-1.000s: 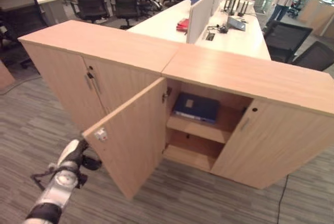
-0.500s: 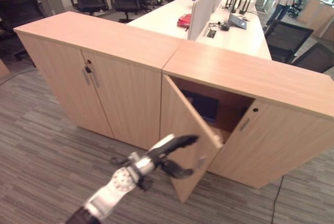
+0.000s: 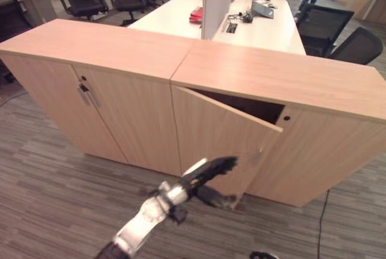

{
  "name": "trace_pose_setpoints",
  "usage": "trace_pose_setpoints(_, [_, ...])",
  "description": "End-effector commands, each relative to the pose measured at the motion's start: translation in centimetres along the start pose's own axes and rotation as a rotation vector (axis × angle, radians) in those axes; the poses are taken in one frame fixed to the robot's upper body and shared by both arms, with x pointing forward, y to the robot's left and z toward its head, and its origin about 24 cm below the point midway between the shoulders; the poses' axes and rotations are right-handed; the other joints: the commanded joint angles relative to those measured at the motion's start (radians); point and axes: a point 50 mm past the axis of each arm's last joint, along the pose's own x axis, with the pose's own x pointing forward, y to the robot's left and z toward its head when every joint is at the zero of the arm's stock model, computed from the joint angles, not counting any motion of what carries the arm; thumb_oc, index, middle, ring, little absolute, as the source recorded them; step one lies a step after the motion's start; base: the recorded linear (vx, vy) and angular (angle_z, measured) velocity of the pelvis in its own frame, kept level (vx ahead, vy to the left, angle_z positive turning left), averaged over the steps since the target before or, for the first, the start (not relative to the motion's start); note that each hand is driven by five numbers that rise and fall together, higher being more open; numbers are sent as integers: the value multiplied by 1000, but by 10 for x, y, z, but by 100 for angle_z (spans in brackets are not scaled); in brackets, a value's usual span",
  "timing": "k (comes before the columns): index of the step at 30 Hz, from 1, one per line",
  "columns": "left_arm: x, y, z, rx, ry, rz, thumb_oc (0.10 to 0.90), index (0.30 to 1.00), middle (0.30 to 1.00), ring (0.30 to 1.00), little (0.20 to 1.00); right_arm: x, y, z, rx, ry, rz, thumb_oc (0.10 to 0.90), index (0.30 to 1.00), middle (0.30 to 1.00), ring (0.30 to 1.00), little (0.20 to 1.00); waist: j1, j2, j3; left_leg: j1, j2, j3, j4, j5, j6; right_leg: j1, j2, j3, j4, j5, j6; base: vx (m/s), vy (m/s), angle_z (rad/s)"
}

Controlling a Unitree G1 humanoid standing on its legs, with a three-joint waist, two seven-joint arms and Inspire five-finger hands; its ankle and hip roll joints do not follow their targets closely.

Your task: Put the empty folder in the office cabinet

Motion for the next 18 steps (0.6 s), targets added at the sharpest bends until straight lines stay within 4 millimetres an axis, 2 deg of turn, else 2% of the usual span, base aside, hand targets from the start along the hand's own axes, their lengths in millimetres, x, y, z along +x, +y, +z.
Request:
trace_pose_setpoints(1, [-6, 28, 39, 125, -189, 134, 800, 900, 900, 900, 900, -1, -20, -1, -1, 11, -42, 800, 900, 900, 900, 900, 40, 9, -17, 24, 37, -52, -6, -130, -19, -102, -16, 19, -15, 87, 56, -61, -62, 16])
trace_pose_setpoints(2, [-14, 35, 25, 120, -134, 175, 800, 900, 900, 900, 900, -1, -26, 1, 27, 3, -53, 800, 900, 900, 900, 900, 38, 1, -9, 2, 34, -53, -6, -106, -15, -123, -11, 46, -13, 81, 41, -32, -79, 21])
trace_pose_setpoints(3, [-31, 44, 4, 112, -49, 227, 800, 900, 900, 900, 900, -2, -37, 4, 63, -1, -74, 800, 900, 900, 900, 900, 44, 4, -10, -1, 43, -52, -5, -103, -17, -141, 27, 124, -19, 56, 32, -5, -112, 43])
trace_pose_setpoints(4, [-40, 47, -5, 112, -10, 253, 800, 900, 900, 900, 900, -3, -41, 3, 69, 6, -81, 800, 900, 900, 900, 900, 49, 5, -13, 1, 45, -50, -6, -103, -19, -141, 38, 141, -22, 54, 28, 86, -127, 38])
trace_pose_setpoints(6, [-45, 49, -11, 110, 16, 270, 800, 900, 900, 900, 900, -3, -43, 1, 70, 14, -85, 800, 900, 900, 900, 900, 54, 6, -17, 4, 48, -49, -6, -104, -21, -137, 46, 143, -26, 49, 24, 79, -98, 15])
trace_pose_setpoints(7, [-56, 54, -21, 121, 70, 311, 800, 900, 900, 900, 900, -5, -44, -10, 53, 48, -83, 800, 900, 900, 900, 900, 58, 9, -28, 13, 64, -40, -6, -106, -29, -126, 64, 140, -27, 31, 14, 98, -131, -20])
trace_pose_setpoints(9, [-62, 54, -33, 88, 111, 359, 800, 900, 900, 900, 900, -6, -44, -19, 28, 72, -82, 800, 900, 900, 900, 900, 51, 13, -32, 25, 93, -32, 0, -110, -40, -118, 98, 148, -27, -2, -8, 140, -245, -28])
trace_pose_setpoints(11, [-56, 48, -41, -13, 110, 404, 800, 900, 900, 900, 900, -5, -41, -14, 27, 56, -86, 800, 900, 900, 900, 900, 42, 20, -35, 30, 124, -29, 17, -113, -54, -110, 134, 151, -27, -34, -33, 115, -247, -17])
trace_pose_setpoints(14, [-44, 37, -42, -53, 105, 388, 800, 900, 900, 900, 900, -3, -36, 1, -9, 5, -77, 800, 900, 900, 900, 900, 17, 30, -32, 27, 171, -20, 82, -134, -78, -92, 182, 165, -27, -80, -71, 116, -259, -22])
trace_pose_setpoints(18, [-40, 32, -46, -88, 118, 380, 800, 900, 900, 900, 900, -2, -35, 3, -56, -5, -76, 800, 900, 900, 900, 900, -1, 36, -24, 21, 189, -12, 141, -152, -88, -82, 203, 181, -18, -105, -94, 51, -134, -17])
